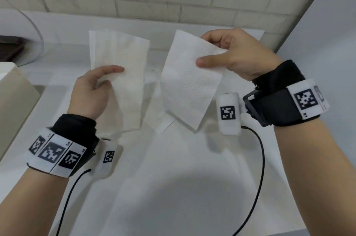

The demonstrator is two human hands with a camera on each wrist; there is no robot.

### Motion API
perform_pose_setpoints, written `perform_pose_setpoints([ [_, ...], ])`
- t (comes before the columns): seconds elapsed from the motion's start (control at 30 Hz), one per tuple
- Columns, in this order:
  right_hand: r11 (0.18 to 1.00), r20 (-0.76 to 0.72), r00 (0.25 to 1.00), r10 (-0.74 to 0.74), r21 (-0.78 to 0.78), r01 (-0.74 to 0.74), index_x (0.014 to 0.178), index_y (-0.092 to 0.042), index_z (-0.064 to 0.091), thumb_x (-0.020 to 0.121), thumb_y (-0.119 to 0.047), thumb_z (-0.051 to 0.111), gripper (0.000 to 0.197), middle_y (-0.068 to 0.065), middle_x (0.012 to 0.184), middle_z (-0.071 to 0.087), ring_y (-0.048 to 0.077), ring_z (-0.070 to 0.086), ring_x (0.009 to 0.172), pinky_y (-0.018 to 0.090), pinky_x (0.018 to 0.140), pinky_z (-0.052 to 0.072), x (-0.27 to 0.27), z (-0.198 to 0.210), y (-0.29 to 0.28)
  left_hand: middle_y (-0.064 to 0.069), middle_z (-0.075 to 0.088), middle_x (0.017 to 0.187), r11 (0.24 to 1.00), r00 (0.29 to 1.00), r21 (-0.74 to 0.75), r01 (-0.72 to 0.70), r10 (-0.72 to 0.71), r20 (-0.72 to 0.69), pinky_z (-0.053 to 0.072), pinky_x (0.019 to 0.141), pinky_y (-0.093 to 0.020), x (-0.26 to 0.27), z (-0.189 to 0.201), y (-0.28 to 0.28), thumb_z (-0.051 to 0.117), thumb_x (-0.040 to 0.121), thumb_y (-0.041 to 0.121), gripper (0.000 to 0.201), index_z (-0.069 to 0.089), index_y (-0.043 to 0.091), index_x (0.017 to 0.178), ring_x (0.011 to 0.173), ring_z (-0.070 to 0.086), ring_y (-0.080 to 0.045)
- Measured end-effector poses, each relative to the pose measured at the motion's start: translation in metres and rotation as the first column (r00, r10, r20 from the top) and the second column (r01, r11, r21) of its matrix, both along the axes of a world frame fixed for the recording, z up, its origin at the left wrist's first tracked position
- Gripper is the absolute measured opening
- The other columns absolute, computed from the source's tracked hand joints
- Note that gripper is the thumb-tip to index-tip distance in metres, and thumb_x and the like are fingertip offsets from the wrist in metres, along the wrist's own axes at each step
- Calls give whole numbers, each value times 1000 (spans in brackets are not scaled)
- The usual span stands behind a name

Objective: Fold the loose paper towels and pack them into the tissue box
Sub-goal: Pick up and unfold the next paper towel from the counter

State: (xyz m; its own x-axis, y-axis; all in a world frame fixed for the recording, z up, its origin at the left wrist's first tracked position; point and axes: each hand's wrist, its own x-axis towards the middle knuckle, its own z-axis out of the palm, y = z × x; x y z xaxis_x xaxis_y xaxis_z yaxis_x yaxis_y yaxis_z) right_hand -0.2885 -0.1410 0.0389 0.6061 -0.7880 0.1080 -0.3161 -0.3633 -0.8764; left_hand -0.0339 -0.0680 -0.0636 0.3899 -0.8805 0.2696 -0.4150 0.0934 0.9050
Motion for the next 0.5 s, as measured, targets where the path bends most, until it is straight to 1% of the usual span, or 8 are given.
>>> perform_pose_setpoints([
  [0.1, 996, 82, 993, 86, 19, -88, 84, -14, 66, 82, -6, 63, 9, -11, 73, 70, 2, 64, 72, 16, 75, 51, 12, 4, 0, 3, 59, 120, 995, 994, -27, 95, -93, 54, 31, 83, 6, -9, 11, 0, 46, 94, 11, 29, 65, 33, 99, 105, 51, 2],
  [0.2, 975, 191, 962, 195, 72, -212, 86, -11, 66, 84, -5, 59, 10, -10, 75, 72, 2, 66, 72, 14, 71, 51, 21, 10, 2, 11, 62, 117, 974, 973, -44, 221, -224, -57, 33, 100, -9, -18, 17, 3, 39, 90, 43, 27, 66, 49, 93, 110, 52, 6],
  [0.27, 971, 227, 951, 212, 64, -232, 84, -10, 66, 83, -4, 60, 9, -10, 73, 71, 2, 66, 70, 13, 69, 50, 29, 12, 3, 16, 63, 118, 954, 944, -46, 297, -300, -134, 33, 108, -27, -23, 19, 6, 34, 81, 72, 46, 65, 46, 102, 116, 52, 2],
  [0.3, 977, 220, 956, 196, 41, -209, 82, -10, 66, 83, -4, 62, 7, -10, 72, 71, 2, 65, 69, 13, 69, 50, 33, 13, 2, 17, 64, 116, 942, 928, -56, 332, -337, -161, 36, 107, -27, -26, 20, 7, 34, 71, 84, 64, 64, 40, 106, 116, 53, 1],
  [0.33, 986, 200, 966, 164, 6, -169, 79, -11, 65, 82, -5, 64, 7, -11, 69, 69, 1, 64, 68, 13, 69, 49, 38, 12, 1, 20, 66, 108, 932, 915, -76, 355, -363, -178, 40, 100, -21, -29, 20, 8, 37, 63, 90, 72, 64, 36, 104, 109, 57, 4],
  [0.4, 994, 140, 987, 75, -87, -63, 72, -15, 63, 80, -7, 68, 12, -13, 64, 66, -1, 60, 64, 12, 66, 47, 48, 10, -1, 19, 68, 86, 925, 902, -135, 356, -378, -209, 47, 79, -11, -37, 24, 12, 49, 65, 78, 50, 68, 35, 81, 86, 62, 7],
  [0.43, 991, 115, 993, 23, -134, -7, 69, -17, 62, 80, -9, 70, 15, -12, 63, 64, 0, 59, 64, 13, 66, 46, 52, 7, -1, 18, 69, 79, 928, 898, -156, 338, -368, -242, 47, 71, -10, -40, 26, 14, 53, 72, 63, 33, 70, 34, 71, 77, 63, 6],
  [0.5, 974, 128, 988, -84, -197, 109, 67, -21, 59, 79, -12, 71, 19, -10, 68, 60, 3, 56, 67, 15, 67, 45, 59, 1, -1, 16, 71, 72, 940, 883, -181, 290, -335, -329, 49, 63, -10, -43, 28, 16, 55, 82, 33, 26, 73, 30, 64, 70, 65, 3],
])
